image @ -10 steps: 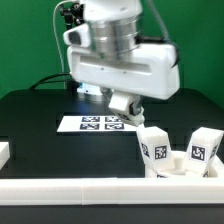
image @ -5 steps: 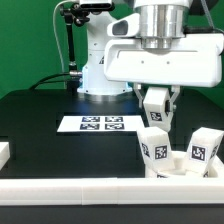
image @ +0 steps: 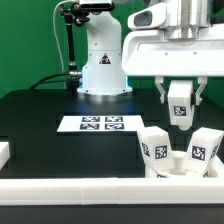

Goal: Assemble stool

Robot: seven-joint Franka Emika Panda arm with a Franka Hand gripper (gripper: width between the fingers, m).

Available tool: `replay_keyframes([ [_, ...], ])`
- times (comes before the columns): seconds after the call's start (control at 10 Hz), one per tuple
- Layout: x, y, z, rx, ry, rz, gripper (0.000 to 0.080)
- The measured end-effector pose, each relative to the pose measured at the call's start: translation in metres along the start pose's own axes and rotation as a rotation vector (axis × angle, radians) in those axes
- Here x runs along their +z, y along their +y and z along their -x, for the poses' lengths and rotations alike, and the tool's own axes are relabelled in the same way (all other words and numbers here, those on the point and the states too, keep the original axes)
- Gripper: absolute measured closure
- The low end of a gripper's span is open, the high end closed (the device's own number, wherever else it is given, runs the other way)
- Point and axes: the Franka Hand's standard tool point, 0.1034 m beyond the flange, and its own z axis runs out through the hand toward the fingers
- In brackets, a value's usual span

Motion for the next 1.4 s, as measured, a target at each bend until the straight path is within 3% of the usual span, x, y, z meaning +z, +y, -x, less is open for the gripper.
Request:
replay_keyframes([
  [0.2, 0.002, -0.017, 0.008, 0.008, 0.108, -0.066, 0.0463],
  [0.3, 0.006, -0.022, 0.013, -0.016, 0.144, -0.081, 0.0463],
  [0.5, 0.016, -0.023, 0.002, -0.115, 0.172, -0.063, 0.0463],
  [0.7, 0.021, -0.020, -0.030, -0.215, 0.210, -0.045, 0.0463],
  [1.2, 0.021, -0.020, -0.032, -0.240, 0.215, -0.043, 0.0463],
  [1.4, 0.020, -0.009, -0.040, -0.287, 0.231, -0.031, 0.0463],
])
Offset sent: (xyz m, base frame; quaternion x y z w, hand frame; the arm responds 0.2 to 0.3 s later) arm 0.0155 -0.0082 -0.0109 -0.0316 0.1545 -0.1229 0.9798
